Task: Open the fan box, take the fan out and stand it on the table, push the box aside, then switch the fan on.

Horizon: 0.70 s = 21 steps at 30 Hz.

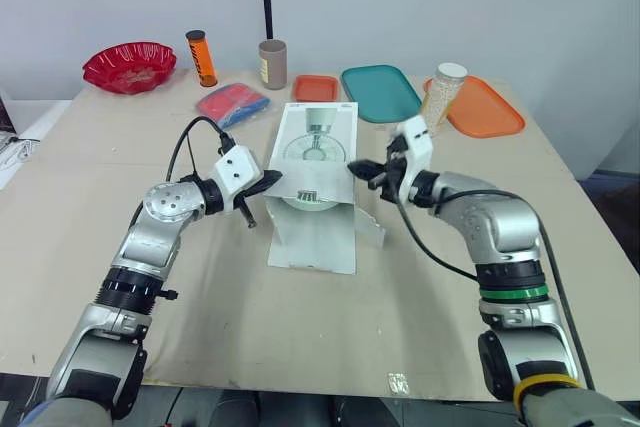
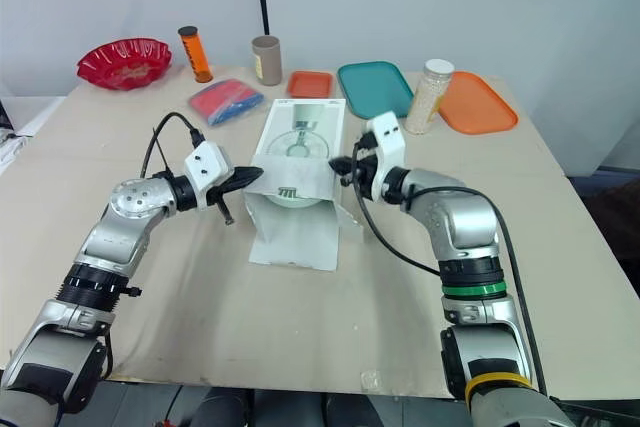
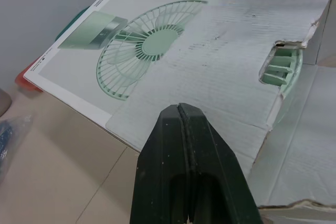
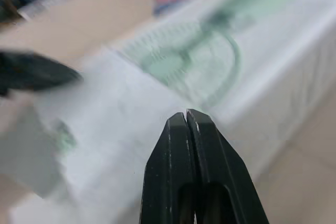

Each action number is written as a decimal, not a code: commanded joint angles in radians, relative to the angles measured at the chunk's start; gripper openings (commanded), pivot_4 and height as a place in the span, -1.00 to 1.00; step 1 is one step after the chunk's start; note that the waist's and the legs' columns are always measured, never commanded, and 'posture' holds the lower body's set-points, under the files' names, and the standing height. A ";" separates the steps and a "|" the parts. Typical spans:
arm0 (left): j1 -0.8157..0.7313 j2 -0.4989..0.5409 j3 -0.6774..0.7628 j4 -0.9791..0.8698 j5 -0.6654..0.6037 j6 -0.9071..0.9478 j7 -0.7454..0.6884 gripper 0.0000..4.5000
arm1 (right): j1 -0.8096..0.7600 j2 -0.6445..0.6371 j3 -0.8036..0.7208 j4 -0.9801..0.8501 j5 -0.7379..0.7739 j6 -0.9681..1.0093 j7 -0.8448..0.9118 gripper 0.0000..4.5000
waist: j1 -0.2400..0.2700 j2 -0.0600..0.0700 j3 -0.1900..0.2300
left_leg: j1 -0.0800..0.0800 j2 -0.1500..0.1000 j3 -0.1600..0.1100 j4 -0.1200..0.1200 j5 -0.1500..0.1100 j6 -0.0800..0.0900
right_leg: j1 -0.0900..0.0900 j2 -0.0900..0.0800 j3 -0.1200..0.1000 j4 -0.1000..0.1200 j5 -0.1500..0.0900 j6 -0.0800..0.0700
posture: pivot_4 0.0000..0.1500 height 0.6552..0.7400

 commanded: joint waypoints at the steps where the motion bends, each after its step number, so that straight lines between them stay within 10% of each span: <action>1: 0.045 0.018 0.002 -0.033 0.010 0.050 0.003 -1.00 | -0.009 0.008 0.028 0.001 -0.016 -0.036 0.009 -0.99 | -0.002 0.000 0.000 | 0.000 0.000 0.000 0.000 0.000 0.000 | 0.000 0.000 0.000 0.000 0.000 0.000 | 1.00 0.97; 21: 0.249 0.150 0.082 -0.560 -0.099 0.352 -0.013 -1.00 | 0.009 0.022 0.043 0.036 -0.056 -0.046 -0.022 -0.99 | -0.006 -0.001 0.000 | 0.000 0.000 0.000 0.000 0.000 0.000 | 0.000 0.000 0.000 0.000 0.000 0.000 | 1.00 0.97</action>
